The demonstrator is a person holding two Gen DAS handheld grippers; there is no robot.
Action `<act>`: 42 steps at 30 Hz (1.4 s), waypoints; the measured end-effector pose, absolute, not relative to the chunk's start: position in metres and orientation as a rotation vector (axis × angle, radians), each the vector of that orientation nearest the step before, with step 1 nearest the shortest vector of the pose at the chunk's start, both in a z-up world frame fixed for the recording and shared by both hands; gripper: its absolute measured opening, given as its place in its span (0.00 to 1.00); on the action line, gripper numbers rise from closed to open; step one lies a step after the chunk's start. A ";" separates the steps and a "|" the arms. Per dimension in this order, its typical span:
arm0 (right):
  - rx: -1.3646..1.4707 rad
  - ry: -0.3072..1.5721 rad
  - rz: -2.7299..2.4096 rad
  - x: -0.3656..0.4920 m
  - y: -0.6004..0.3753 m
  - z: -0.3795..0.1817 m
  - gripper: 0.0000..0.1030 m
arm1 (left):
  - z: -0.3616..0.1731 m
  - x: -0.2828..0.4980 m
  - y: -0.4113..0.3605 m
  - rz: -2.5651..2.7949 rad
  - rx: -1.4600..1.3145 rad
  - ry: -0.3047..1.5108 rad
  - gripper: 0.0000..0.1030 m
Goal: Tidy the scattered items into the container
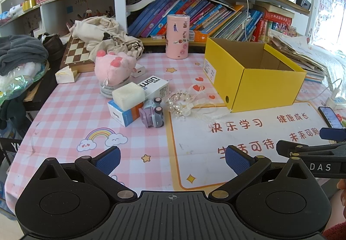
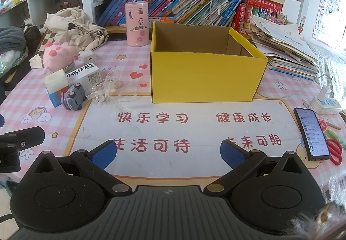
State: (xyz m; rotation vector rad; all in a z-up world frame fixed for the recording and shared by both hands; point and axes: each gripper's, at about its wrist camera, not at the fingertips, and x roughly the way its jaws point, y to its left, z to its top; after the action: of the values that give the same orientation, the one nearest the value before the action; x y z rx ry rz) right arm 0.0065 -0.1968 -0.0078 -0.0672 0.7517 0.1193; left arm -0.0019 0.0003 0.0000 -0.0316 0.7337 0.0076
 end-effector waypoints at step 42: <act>-0.100 0.731 0.226 0.018 -0.169 -0.004 0.98 | -0.004 0.005 0.018 -0.022 -0.060 0.740 1.00</act>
State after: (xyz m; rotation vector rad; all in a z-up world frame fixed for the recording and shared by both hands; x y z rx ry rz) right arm 0.0176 -0.1691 -0.0043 -0.1001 0.7313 0.2262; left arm 0.0047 0.0185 -0.0045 -0.0596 0.7403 -0.0217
